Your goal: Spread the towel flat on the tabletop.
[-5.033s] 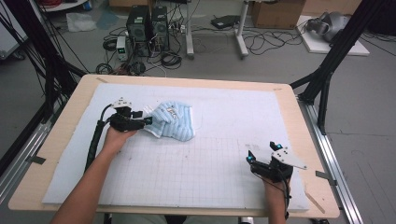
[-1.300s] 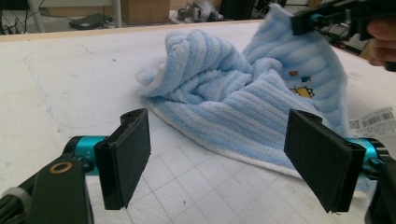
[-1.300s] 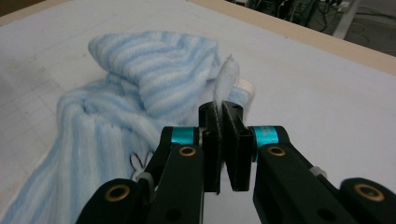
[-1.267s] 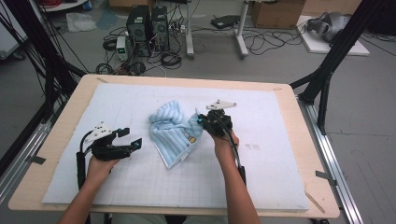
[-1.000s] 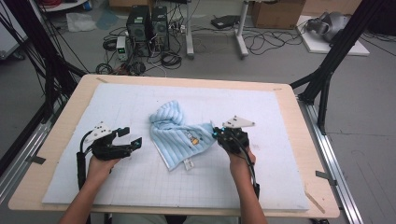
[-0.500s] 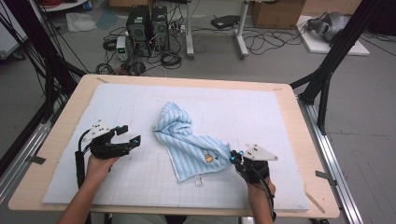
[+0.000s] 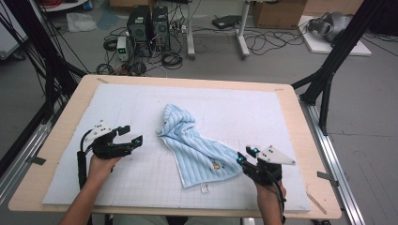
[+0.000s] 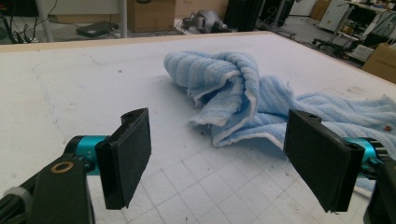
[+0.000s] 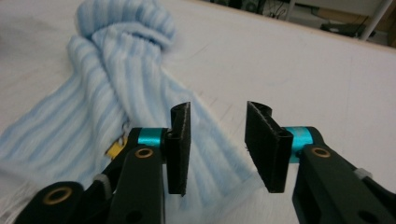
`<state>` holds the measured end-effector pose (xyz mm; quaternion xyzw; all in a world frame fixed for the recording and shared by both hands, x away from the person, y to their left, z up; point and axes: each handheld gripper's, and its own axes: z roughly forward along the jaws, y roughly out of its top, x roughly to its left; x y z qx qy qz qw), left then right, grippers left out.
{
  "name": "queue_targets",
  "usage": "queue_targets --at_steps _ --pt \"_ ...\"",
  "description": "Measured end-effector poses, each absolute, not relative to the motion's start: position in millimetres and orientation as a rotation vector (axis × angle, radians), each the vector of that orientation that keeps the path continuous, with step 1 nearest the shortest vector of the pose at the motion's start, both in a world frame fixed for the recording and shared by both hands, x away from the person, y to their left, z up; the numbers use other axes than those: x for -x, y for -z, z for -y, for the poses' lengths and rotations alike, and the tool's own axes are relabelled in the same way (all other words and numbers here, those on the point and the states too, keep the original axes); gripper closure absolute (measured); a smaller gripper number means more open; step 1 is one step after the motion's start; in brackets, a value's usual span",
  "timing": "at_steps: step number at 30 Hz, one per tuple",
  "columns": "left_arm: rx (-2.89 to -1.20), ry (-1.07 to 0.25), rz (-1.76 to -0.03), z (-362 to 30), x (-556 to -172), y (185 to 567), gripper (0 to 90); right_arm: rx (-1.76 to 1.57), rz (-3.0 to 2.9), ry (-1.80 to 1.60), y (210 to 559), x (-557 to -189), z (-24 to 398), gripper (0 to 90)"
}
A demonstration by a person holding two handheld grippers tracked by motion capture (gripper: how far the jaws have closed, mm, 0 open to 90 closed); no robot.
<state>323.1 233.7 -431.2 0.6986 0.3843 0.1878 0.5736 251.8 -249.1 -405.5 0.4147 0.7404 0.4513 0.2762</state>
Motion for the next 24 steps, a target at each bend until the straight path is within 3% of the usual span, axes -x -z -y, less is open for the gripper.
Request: queue_targets --at_steps 4,8,16,19,21,24 --pt "-1.634 -0.439 -0.903 -233 -325 432 23.7 -1.099 -2.014 -1.222 400 -276 237 53.5" --pt "-1.628 -0.44 -0.907 -234 -325 433 24.1 -1.104 -2.154 -1.195 410 -319 199 49.1" --pt "-1.634 -0.437 -0.903 -234 -326 433 25.1 -1.074 -2.339 -1.165 431 -343 157 52.0" --pt "-1.635 -0.435 -0.903 -234 -326 433 25.2 -1.093 -2.428 -1.13 440 -350 150 63.2" --pt "-1.63 -0.434 -0.908 -234 -326 433 25.3 -1.046 -2.524 -1.2 443 -349 147 79.5" --pt "-1.628 -0.436 -0.907 -234 -326 433 25.4 -0.957 -2.579 -1.255 440 -344 144 83.6"
